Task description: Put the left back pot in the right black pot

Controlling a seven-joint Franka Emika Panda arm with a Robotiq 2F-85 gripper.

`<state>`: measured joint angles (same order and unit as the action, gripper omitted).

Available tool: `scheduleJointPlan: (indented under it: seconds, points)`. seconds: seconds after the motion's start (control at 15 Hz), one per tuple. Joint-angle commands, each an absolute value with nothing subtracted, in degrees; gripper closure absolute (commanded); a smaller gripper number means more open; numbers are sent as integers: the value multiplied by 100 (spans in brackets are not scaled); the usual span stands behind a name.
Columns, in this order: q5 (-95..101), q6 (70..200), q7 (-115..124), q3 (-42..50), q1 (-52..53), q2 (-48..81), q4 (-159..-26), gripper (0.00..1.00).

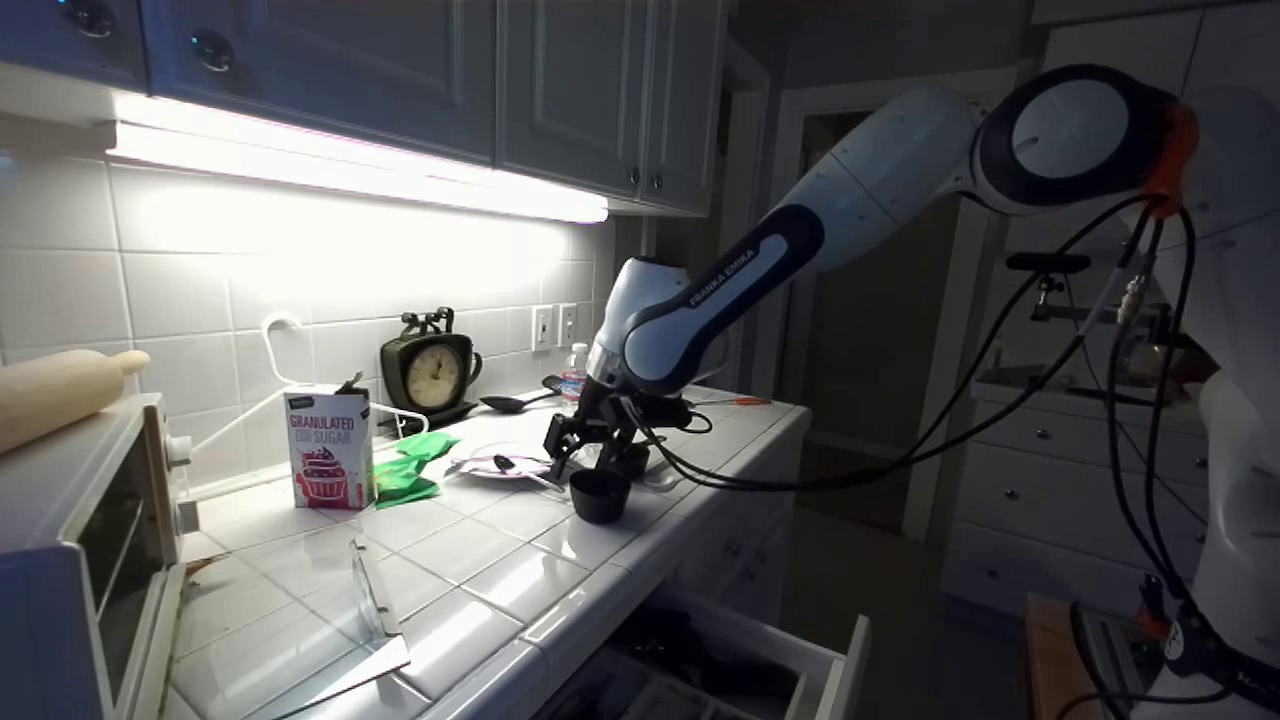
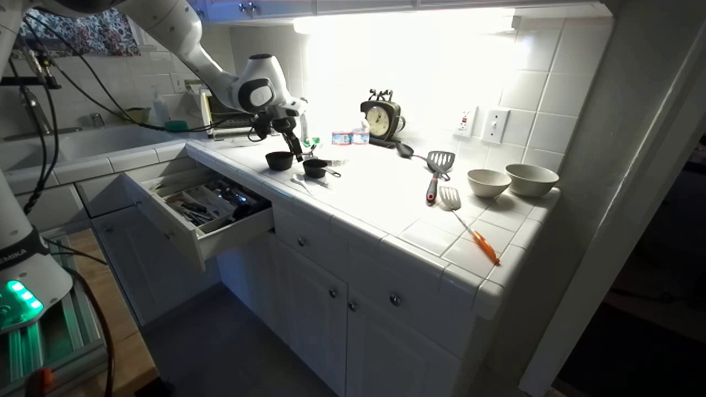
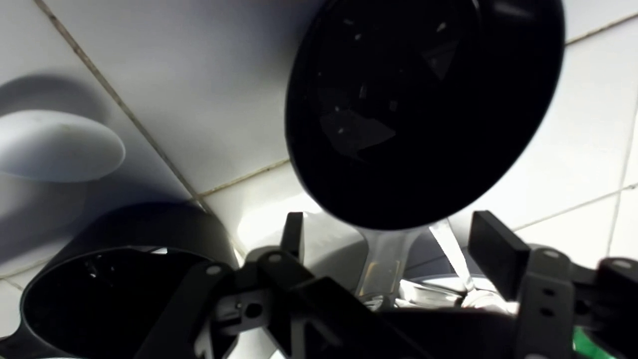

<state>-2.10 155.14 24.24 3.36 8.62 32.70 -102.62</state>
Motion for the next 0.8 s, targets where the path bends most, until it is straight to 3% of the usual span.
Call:
scheduleJointPlan:
  seconds: [0.0,0.2,0.53,0.73]
  points:
    - [-224,15538,2640,480,1008,3387,-10090,20]
    - [-212,15548,2689,522,1040,3381,-10086,22]
    - [-210,15543,2730,557,1063,3383,-10068,57]
    - [-207,15543,2746,571,1076,3381,-10062,64]
